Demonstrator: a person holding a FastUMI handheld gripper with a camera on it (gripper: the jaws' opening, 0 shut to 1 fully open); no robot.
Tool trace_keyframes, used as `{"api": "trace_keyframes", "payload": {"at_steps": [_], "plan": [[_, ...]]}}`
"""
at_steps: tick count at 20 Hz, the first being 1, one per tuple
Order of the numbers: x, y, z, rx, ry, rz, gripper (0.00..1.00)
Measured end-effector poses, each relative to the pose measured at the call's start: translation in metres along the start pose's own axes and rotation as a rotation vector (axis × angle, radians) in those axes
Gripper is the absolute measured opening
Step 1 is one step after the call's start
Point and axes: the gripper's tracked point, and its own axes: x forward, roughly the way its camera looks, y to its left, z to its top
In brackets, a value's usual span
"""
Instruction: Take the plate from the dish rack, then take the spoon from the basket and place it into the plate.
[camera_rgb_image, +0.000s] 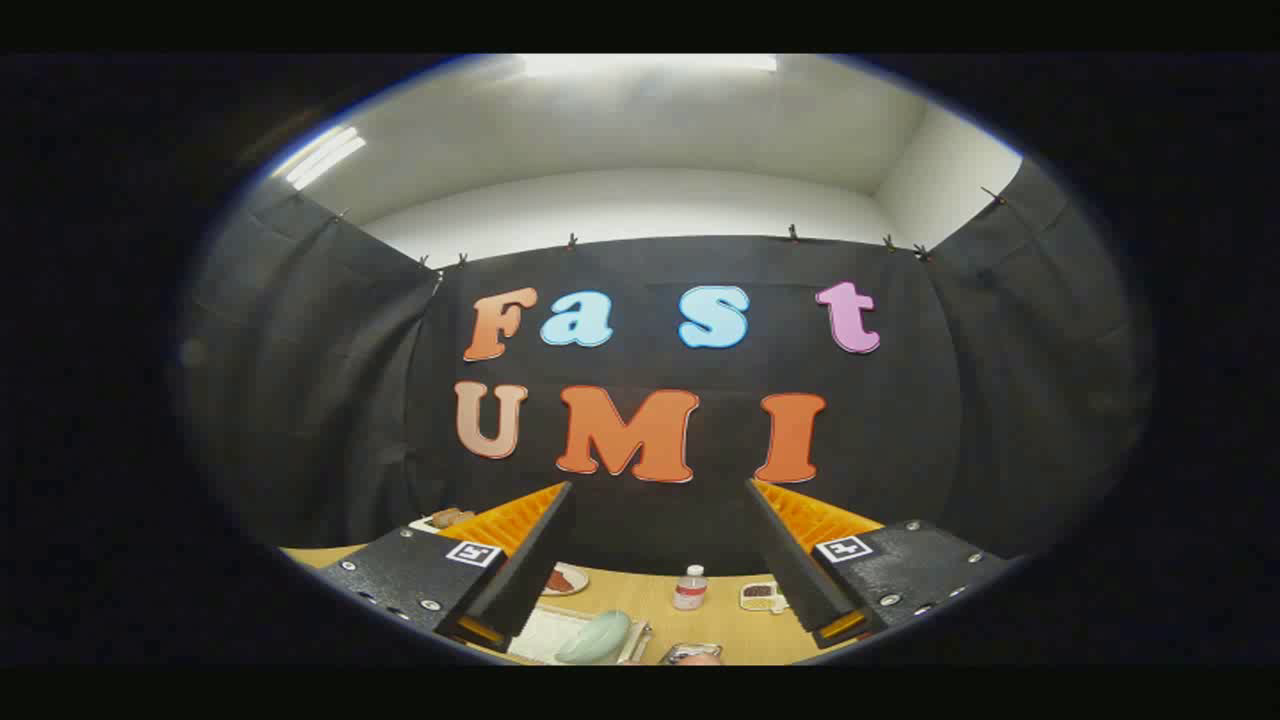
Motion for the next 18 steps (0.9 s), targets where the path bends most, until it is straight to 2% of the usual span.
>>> {"api": "trace_keyframes", "payload": {"at_steps": [12, 18], "plan": [[0.012, -0.005, -0.011, -0.02, 0.043, -0.006, 0.98], [0.02, 0.007, -0.028, -0.006, 0.096, 0.03, 0.98]]}}
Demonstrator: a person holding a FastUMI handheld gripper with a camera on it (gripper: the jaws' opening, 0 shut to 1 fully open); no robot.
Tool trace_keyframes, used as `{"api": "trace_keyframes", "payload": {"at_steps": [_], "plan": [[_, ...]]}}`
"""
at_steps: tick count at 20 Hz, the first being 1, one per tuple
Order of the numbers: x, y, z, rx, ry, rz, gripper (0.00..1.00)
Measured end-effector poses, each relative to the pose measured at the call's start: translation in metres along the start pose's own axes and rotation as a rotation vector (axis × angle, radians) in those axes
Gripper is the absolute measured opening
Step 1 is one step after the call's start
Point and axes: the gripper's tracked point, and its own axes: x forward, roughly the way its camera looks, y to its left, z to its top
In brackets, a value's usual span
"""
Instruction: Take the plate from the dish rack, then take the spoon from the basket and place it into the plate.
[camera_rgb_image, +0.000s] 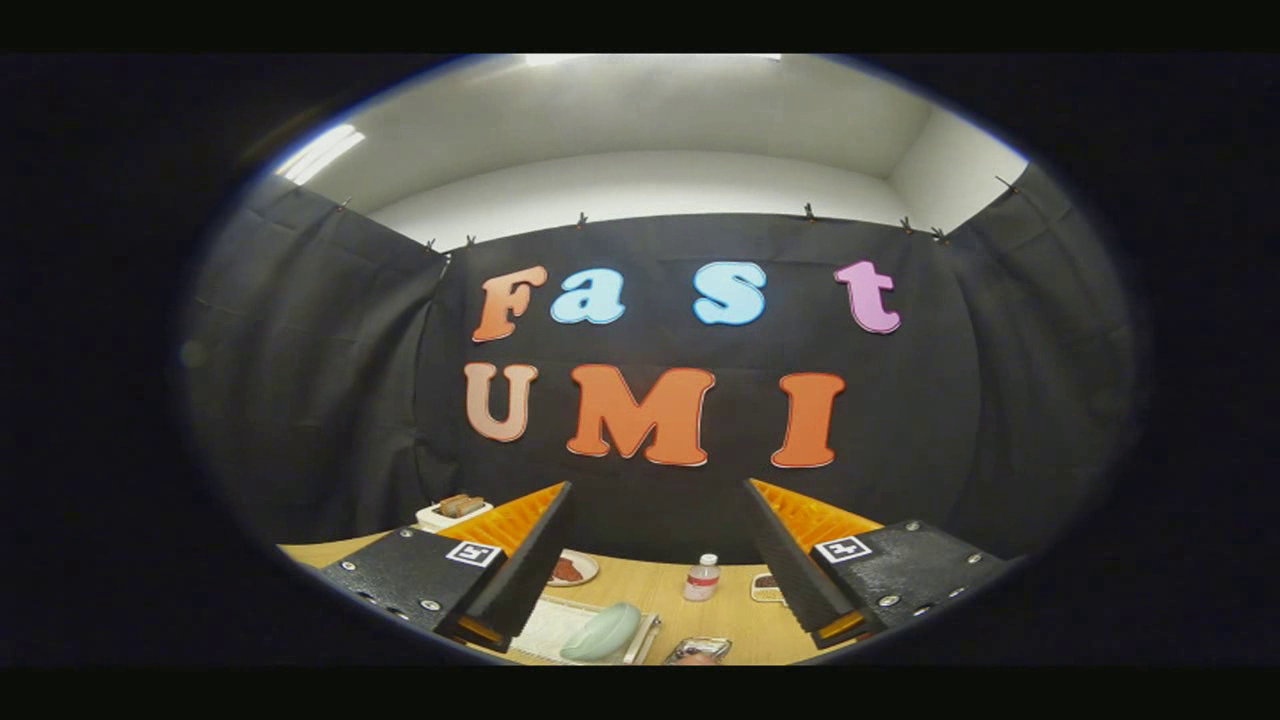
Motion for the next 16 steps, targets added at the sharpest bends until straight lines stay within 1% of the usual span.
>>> {"api": "trace_keyframes", "payload": {"at_steps": [3, 7, 12, 16], "plan": [[0.005, 0.004, -0.019, -0.021, 0.061, 0.01, 0.98], [0.011, 0.012, -0.055, -0.057, 0.201, 0.042, 0.96], [0.022, 0.024, -0.104, -0.008, 0.413, 0.087, 0.91], [0.029, 0.031, -0.137, 0.042, 0.573, 0.104, 0.9]]}}
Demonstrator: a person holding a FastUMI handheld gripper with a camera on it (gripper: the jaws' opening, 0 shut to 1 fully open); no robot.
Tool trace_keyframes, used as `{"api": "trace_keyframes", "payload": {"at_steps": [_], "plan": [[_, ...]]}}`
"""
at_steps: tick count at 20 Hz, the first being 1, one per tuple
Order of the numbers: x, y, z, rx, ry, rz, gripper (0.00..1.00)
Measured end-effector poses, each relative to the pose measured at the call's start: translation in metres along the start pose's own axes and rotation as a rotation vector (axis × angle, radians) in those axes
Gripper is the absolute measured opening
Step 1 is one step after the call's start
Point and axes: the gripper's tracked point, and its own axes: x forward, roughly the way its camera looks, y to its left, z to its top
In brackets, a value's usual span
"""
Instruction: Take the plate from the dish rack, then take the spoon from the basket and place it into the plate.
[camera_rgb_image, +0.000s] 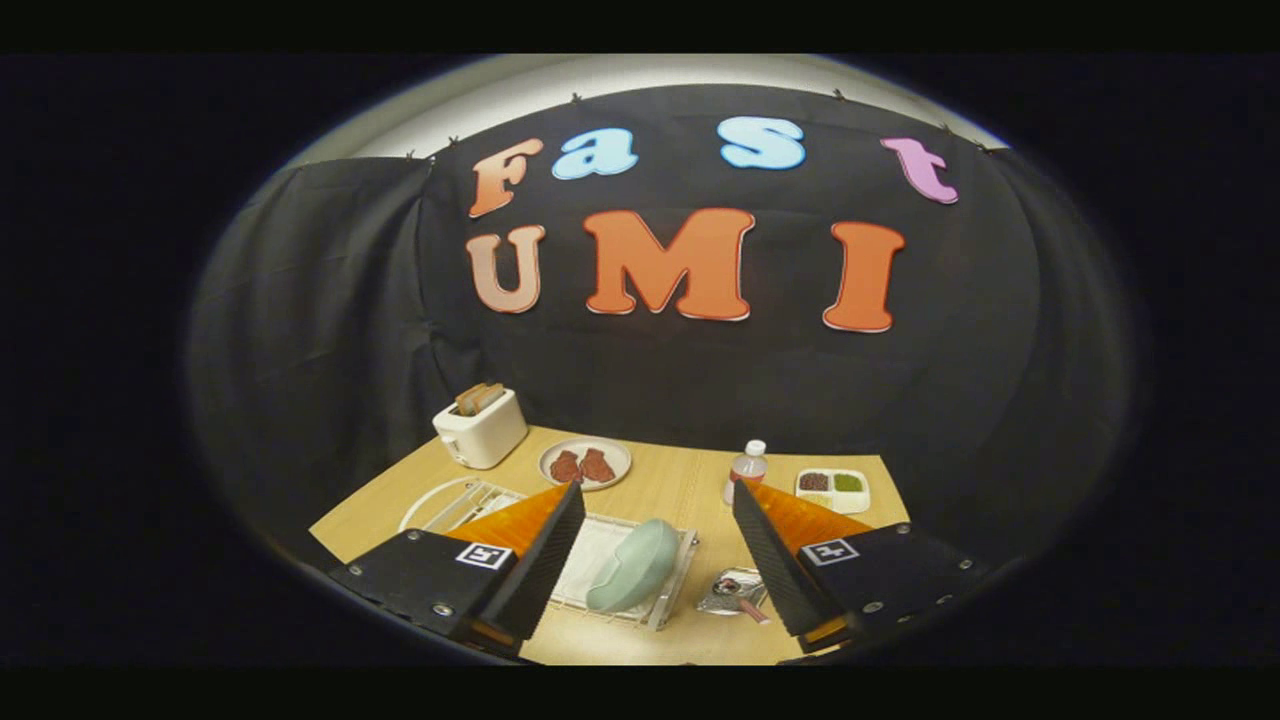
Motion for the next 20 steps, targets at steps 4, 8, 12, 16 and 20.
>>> {"api": "trace_keyframes", "payload": {"at_steps": [4, 8, 12, 16, 20], "plan": [[0.025, 0.007, -0.037, 0.065, 0.206, 0.03, 0.89], [0.044, 0.014, -0.07, 0.095, 0.392, 0.041, 0.84], [0.063, 0.015, -0.101, 0.09, 0.532, 0.027, 0.83], [0.08, 0.014, -0.134, 0.099, 0.684, 0.002, 0.76], [0.093, 0.009, -0.159, 0.064, 0.769, -0.052, 0.68]]}}
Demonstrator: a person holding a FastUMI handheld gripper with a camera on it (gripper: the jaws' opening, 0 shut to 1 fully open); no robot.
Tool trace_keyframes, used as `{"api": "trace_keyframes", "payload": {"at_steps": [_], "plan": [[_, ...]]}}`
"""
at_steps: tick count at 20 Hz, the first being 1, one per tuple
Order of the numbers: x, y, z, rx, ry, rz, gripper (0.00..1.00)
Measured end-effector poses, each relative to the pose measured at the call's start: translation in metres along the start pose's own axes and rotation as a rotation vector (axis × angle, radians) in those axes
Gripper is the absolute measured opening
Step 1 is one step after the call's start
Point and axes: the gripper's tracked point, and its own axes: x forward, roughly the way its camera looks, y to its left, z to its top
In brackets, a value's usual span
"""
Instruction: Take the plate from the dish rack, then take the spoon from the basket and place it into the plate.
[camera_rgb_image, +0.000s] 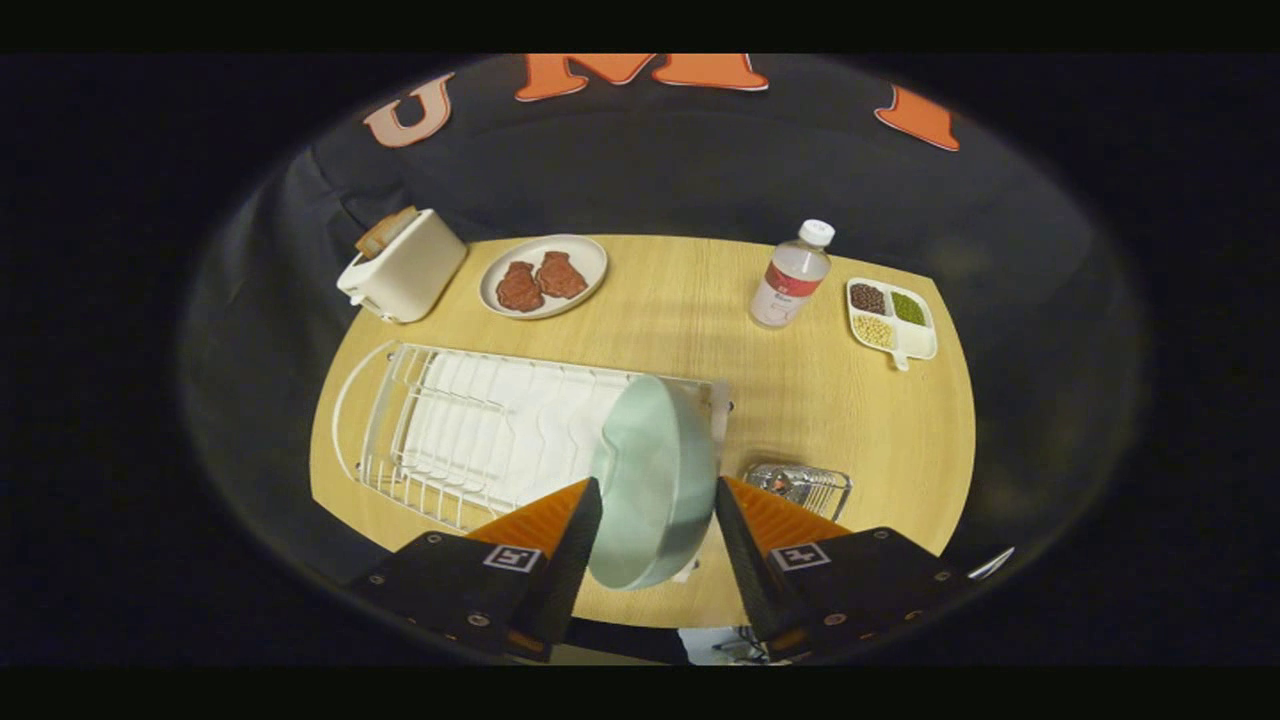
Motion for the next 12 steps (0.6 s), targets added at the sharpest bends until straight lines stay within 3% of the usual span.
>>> {"api": "trace_keyframes", "payload": {"at_steps": [4, 6, 12], "plan": [[0.018, 0.018, -0.013, 0.021, 0.071, 0.012, 0.52], [0.027, 0.016, -0.018, 0.012, 0.092, -0.031, 0.43], [0.026, 0.013, -0.019, 0.011, 0.09, -0.121, 0.35]]}}
